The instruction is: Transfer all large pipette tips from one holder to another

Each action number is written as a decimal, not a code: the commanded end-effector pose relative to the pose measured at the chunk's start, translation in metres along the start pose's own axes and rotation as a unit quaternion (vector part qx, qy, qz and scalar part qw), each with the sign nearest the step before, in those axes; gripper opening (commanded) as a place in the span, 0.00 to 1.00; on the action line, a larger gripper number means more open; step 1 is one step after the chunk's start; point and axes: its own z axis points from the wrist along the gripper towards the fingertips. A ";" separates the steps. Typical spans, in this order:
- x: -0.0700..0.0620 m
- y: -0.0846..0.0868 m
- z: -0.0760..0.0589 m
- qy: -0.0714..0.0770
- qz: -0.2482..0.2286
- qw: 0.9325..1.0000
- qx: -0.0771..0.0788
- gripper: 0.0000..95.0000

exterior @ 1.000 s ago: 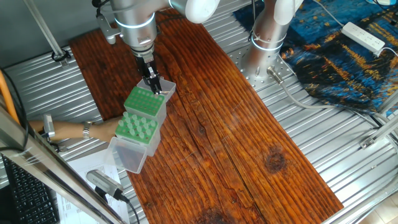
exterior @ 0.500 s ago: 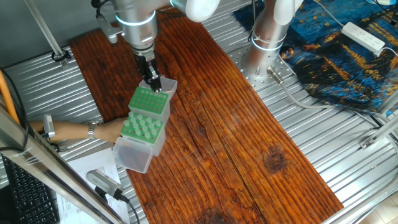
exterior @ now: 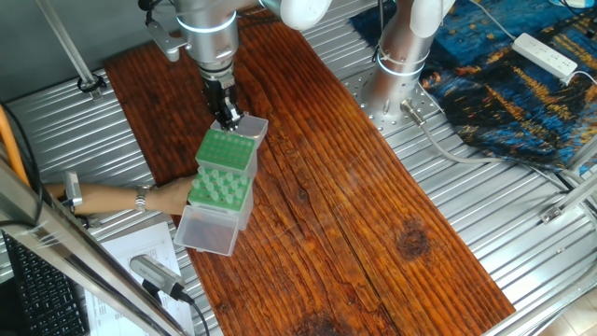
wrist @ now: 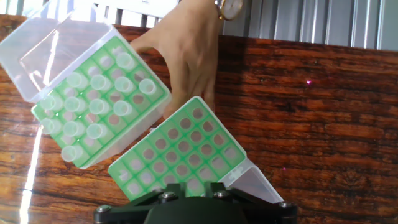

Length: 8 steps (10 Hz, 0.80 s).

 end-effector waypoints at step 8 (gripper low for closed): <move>0.000 0.000 0.000 -0.002 0.006 1.000 -0.001 0.00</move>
